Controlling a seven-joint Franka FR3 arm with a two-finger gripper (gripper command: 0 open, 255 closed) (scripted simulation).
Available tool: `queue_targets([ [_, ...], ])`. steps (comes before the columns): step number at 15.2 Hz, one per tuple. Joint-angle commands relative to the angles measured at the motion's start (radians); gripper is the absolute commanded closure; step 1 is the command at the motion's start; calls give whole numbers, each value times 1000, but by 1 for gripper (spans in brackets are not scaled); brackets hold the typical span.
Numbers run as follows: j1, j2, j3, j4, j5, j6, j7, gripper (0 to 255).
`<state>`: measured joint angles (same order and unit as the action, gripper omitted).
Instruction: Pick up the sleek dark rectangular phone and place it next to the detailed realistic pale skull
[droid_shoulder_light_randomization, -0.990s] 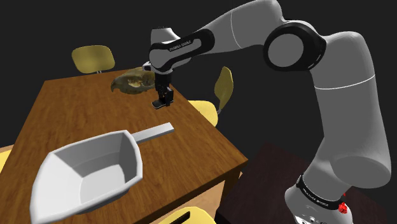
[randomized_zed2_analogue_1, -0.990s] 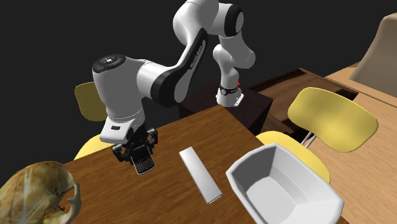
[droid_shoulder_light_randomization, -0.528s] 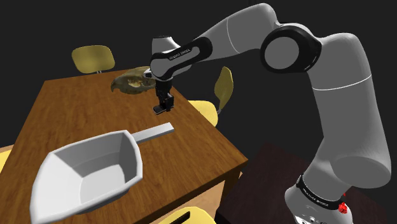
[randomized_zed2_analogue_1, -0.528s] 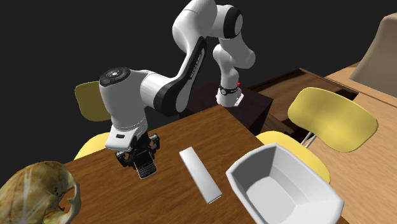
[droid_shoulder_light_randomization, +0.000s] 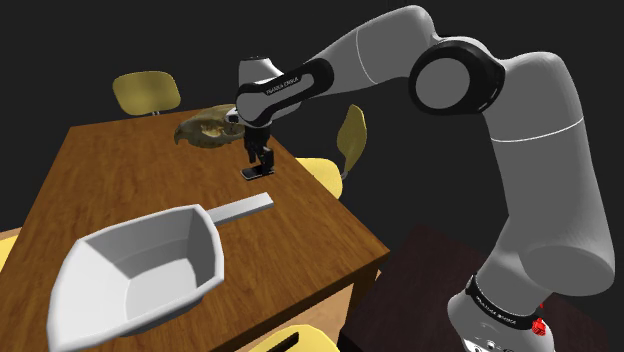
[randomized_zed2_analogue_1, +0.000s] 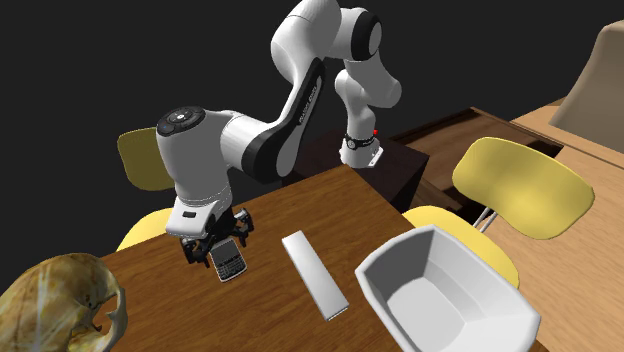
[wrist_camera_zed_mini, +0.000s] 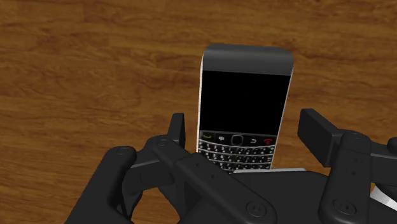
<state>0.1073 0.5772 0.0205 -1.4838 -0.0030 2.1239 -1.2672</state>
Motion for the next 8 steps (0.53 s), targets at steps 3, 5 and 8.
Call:
queue_targets([
  [3,0,0,0,0,0,0,0,0],
  [5,0,-15,0,10,0,-25,0,0],
  [8,-1,-53,0,45,1,-98,-1,0],
])
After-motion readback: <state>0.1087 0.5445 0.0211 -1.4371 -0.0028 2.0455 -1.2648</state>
